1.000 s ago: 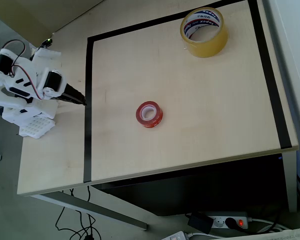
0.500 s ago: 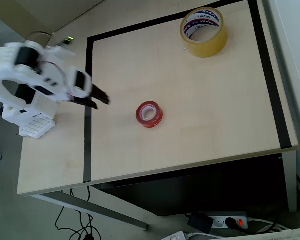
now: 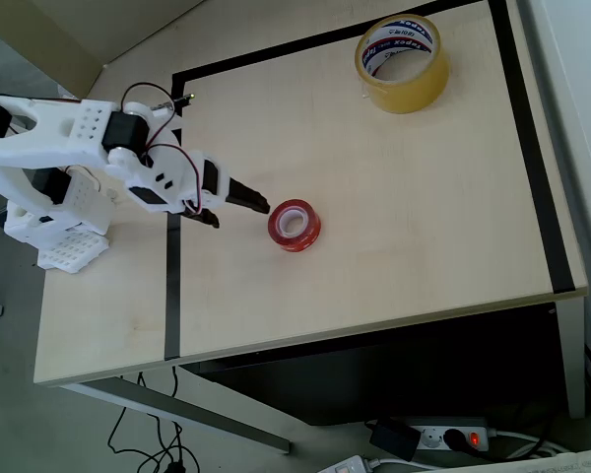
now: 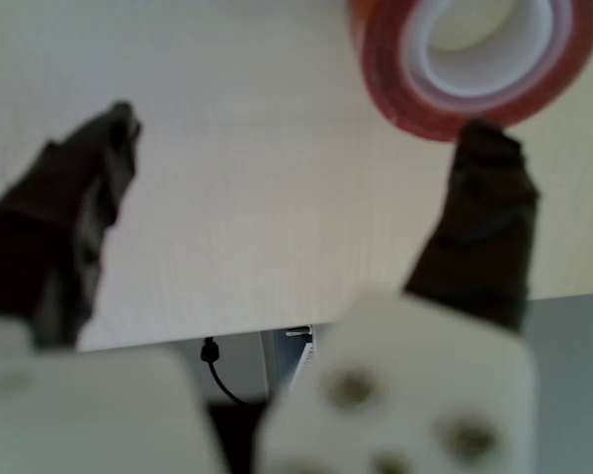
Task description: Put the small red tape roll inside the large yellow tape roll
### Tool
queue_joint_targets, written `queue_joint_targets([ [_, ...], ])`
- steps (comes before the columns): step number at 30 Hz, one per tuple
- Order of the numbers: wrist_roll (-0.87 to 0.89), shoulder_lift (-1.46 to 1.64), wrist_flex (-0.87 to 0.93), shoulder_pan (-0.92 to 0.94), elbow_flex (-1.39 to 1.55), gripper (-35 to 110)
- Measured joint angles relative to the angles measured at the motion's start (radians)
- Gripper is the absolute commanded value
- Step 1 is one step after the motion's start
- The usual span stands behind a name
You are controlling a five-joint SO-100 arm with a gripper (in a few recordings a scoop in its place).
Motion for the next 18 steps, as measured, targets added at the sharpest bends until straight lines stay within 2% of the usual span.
queue_joint_targets([
  [12,0.000,-0.181,-0.078,0.002,-0.049,33],
  [13,0.000,-0.198,-0.081,0.005,-0.058,32],
  [16,0.000,-0.259,-0.103,0.017,-0.080,16],
  [18,0.000,-0.298,-0.107,0.021,-0.106,12],
])
